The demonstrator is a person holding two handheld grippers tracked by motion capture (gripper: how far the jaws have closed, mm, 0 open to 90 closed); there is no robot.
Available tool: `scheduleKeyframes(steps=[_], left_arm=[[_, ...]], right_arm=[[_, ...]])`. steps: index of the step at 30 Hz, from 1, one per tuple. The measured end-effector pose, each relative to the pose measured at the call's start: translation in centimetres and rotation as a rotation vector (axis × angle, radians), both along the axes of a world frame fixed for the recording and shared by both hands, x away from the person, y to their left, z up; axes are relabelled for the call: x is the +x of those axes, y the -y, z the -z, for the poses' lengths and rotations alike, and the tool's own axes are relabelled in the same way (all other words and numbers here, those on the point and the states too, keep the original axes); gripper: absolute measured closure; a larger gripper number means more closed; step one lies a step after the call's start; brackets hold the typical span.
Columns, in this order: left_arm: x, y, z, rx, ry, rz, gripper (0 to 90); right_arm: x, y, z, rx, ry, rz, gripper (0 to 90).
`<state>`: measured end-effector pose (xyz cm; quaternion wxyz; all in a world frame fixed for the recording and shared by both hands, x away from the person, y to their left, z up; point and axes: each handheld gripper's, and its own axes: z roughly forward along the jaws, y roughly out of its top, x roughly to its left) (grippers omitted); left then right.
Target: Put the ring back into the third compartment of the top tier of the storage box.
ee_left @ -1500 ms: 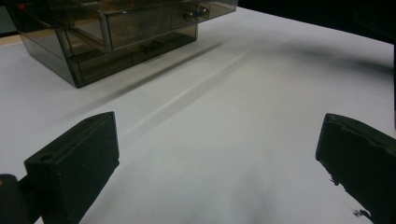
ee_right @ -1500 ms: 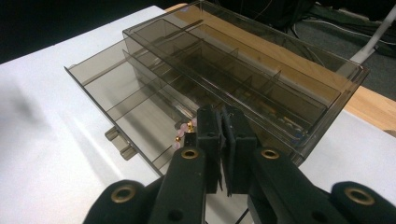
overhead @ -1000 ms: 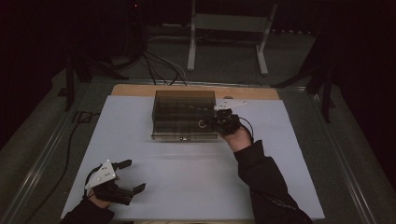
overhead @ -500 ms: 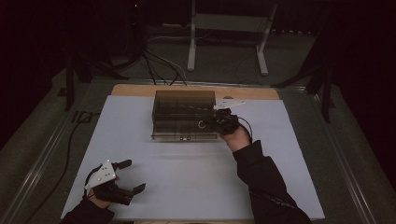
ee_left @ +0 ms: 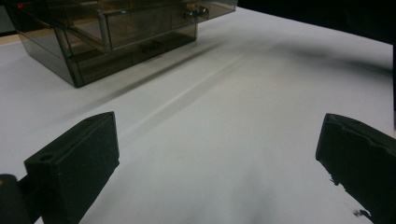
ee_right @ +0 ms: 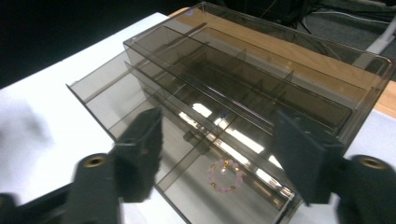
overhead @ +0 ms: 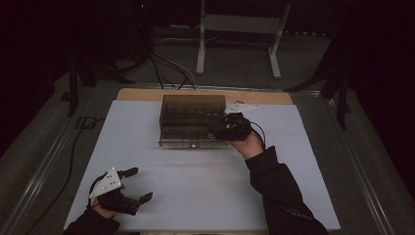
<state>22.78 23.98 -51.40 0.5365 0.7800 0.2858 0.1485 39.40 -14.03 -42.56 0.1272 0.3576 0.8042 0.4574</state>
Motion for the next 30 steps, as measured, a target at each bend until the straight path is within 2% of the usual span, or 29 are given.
scheduleKeyframes(steps=[3,7,10,17,20,26,30], left_arm=[[0.0,0.0,0.0,-0.004,-0.001,-0.001,0.6],[0.0,0.0,0.0,-0.008,0.000,0.001,0.6],[0.0,0.0,0.0,-0.001,-0.002,0.003,0.6],[0.0,0.1,0.0,0.002,-0.001,0.003,0.6],[0.0,0.1,0.0,-0.006,-0.002,0.002,0.6],[0.0,0.0,0.0,-0.006,-0.002,0.002,0.6],[0.0,0.1,-0.1,-0.007,0.000,0.004,0.6]], right_arm=[[0.0,0.1,-0.2,0.008,0.011,-0.001,20.8],[-0.1,0.1,-0.6,0.035,0.002,-0.002,11.1],[-0.2,0.2,-0.9,0.058,-0.004,-0.035,1.7],[-0.9,0.2,-1.7,0.092,0.011,-0.080,0.0],[-1.2,0.1,-2.0,0.087,0.027,-0.093,0.0],[-1.5,0.3,-2.3,0.117,0.054,-0.127,0.0],[-1.7,0.6,-2.4,0.118,0.068,-0.127,0.0]])
